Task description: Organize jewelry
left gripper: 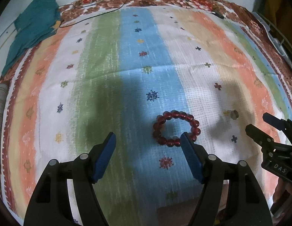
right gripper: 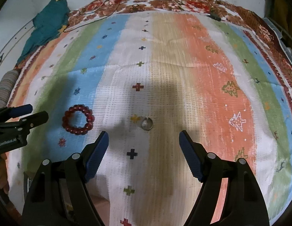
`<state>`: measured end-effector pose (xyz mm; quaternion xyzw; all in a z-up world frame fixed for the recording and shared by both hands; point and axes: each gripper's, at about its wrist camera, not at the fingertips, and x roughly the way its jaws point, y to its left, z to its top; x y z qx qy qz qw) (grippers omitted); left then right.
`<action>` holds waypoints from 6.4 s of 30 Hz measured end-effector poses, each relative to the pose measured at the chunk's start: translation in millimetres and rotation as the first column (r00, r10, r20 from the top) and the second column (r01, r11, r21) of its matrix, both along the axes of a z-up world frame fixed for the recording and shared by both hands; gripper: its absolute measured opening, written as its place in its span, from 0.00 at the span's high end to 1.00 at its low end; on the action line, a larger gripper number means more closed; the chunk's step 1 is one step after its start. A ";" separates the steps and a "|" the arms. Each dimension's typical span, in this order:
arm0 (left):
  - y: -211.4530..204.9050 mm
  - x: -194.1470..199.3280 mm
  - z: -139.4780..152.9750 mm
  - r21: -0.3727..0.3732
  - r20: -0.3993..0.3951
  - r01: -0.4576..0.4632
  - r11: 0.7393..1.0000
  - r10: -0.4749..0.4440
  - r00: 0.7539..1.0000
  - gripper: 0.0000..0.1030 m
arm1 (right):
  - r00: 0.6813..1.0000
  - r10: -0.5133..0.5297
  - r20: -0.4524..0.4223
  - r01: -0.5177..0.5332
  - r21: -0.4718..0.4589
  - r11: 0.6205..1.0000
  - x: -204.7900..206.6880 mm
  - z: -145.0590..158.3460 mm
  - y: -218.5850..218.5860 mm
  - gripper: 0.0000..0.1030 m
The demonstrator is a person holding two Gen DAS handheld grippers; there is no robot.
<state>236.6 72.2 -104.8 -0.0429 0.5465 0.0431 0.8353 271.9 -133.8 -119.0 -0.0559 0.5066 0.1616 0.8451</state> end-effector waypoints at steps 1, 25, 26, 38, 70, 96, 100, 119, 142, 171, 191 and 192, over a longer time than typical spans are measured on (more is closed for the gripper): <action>-0.4 2.5 -2.9 0.005 -0.006 0.003 1.000 -0.003 1.000 0.32 | 1.000 -0.001 -0.003 0.001 -0.001 1.000 1.4 -1.4 0.7 0.25; -6.7 44.1 -57.6 0.022 -0.142 0.064 0.998 -0.060 0.988 0.55 | 0.995 -0.022 -0.093 0.019 -0.035 0.999 37.3 -44.1 7.8 0.36; -5.9 44.5 -58.0 0.021 -0.142 0.060 0.998 -0.057 0.988 0.57 | 0.995 -0.026 -0.096 0.023 -0.031 0.999 38.4 -44.4 7.7 0.36; -15.4 44.1 -54.4 0.042 -0.127 0.070 0.997 -0.065 0.990 0.87 | 0.992 -0.060 -0.109 0.062 0.010 0.998 44.8 -42.9 -4.9 0.81; -31.7 -19.1 50.6 -0.068 0.123 0.096 0.993 -0.088 0.989 0.87 | 0.996 0.048 0.079 -0.048 0.000 0.999 -28.2 22.7 13.8 0.81; -47.2 -105.7 101.8 -0.088 0.278 0.148 0.985 -0.118 0.953 0.87 | 0.964 0.172 0.203 -0.188 0.061 0.980 -113.4 73.8 22.3 0.81; -50.2 -115.9 103.0 -0.086 0.281 0.157 0.984 -0.127 0.951 0.87 | 0.960 0.198 0.200 -0.214 0.066 0.975 -123.1 73.2 23.8 0.81; -57.0 -142.4 105.2 -0.074 0.297 0.167 0.983 -0.138 0.945 0.87 | 0.954 0.242 0.179 -0.261 0.096 0.961 -148.2 72.4 20.1 0.81; -46.8 -158.9 105.6 -0.106 0.287 0.125 0.986 -0.090 0.954 0.70 | 0.948 0.248 0.198 -0.269 0.086 0.959 -159.7 76.5 14.2 0.48; -50.3 -209.8 101.0 -0.087 0.293 0.154 0.984 -0.122 0.948 0.16 | 0.948 0.207 0.243 -0.248 0.152 0.957 -196.1 91.7 -44.9 0.24; -52.1 -228.3 102.3 -0.053 0.301 0.127 0.991 -0.105 0.948 0.05 | 0.942 0.209 0.262 -0.254 0.152 0.955 -208.7 94.3 -54.2 0.07; -52.9 -228.9 102.5 -0.049 0.302 0.128 0.991 -0.108 0.947 0.05 | 0.942 0.210 0.263 -0.255 0.152 0.955 -209.4 94.3 -54.4 0.07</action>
